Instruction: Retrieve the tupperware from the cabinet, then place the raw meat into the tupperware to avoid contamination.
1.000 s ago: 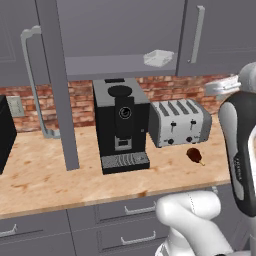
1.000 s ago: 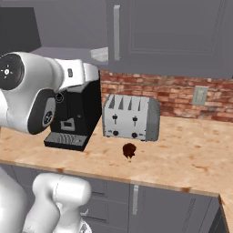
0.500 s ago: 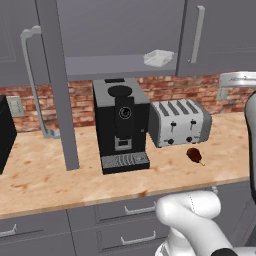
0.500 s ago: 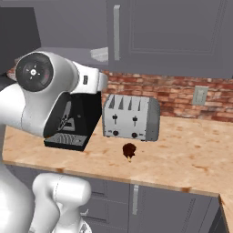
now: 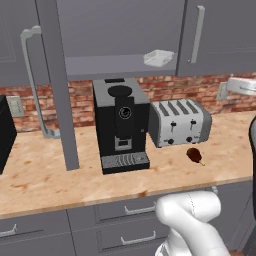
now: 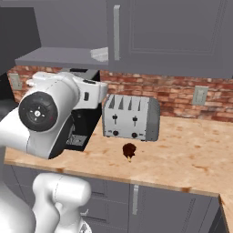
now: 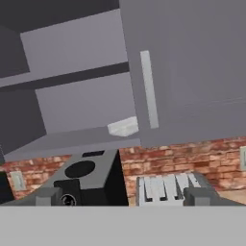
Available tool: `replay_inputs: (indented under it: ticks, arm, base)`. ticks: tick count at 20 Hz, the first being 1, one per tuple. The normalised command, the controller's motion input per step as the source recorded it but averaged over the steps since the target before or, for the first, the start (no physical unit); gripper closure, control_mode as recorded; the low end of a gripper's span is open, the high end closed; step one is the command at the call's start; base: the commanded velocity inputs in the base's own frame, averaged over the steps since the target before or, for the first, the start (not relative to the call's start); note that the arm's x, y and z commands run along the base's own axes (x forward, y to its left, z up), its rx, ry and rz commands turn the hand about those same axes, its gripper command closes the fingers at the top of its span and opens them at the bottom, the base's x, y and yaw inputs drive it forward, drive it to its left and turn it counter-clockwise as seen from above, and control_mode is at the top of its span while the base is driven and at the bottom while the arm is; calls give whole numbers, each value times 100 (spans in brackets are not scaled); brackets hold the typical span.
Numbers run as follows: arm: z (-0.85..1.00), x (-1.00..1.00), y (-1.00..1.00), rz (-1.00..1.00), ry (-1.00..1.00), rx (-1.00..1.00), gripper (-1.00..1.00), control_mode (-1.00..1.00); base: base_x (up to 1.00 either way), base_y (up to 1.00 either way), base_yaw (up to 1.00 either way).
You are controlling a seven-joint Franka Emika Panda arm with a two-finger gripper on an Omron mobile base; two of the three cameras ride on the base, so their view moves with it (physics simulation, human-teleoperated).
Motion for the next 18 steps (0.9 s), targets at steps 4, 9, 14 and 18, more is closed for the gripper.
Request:
replay_inputs:
  ticks: [4, 9, 14, 18]
  arm:
    - [1, -8, 11, -3, -16, 0, -100, -100]
    - [11, -1, 1, -4, -9, -2, -100, -100]
    - [16, 0, 0, -2, -7, -1, -100, -100]
    - [11, 0, 0, -2, -4, -1, -100, -100]
  base:
    - [0, 0, 0]
    - [0, 0, 0]
    - [0, 0, 0]
    - [0, 0, 0]
